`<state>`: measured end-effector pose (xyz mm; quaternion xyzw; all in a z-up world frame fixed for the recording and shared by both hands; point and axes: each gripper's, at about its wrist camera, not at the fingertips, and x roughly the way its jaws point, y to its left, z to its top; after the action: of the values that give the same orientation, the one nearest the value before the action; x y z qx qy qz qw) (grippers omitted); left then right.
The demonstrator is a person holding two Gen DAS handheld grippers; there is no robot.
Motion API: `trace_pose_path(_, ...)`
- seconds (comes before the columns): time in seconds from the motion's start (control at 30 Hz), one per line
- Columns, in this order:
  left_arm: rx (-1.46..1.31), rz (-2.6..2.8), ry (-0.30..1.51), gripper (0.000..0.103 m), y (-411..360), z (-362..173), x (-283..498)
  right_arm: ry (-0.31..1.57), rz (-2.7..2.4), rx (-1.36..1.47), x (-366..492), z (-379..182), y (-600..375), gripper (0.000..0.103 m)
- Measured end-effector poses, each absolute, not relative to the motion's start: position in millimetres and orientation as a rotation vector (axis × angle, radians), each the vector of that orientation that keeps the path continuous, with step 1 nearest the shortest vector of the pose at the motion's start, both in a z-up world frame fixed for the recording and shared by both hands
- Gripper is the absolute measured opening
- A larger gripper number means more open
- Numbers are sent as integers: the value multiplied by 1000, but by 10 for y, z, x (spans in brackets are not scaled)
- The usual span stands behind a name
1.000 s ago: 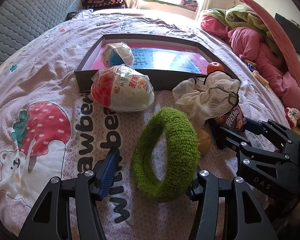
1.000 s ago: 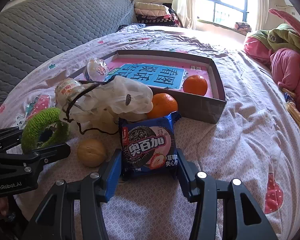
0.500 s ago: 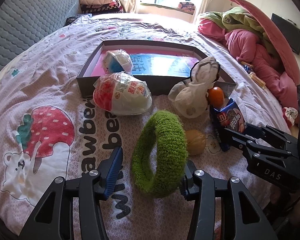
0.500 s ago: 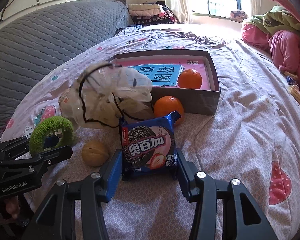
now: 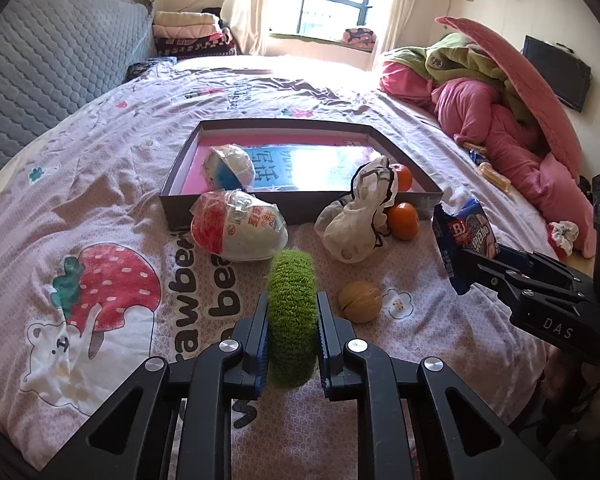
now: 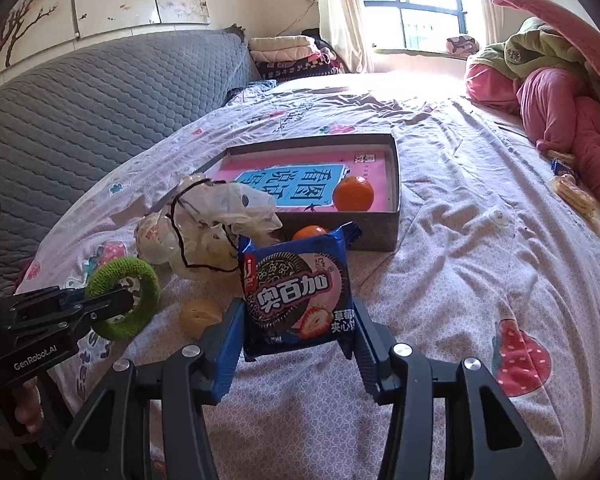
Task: Organize objects
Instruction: 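Lift the packet with right tool toward the tray while left tool lifts the ring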
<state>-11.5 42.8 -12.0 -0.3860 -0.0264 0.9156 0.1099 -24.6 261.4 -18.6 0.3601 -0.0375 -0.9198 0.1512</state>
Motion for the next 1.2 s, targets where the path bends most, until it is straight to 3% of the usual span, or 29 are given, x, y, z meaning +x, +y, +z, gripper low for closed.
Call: trace_pose_path(1.2,-962,2755,-74,19,349,207,-49,-136,-2673,810,-89,141,2684,50)
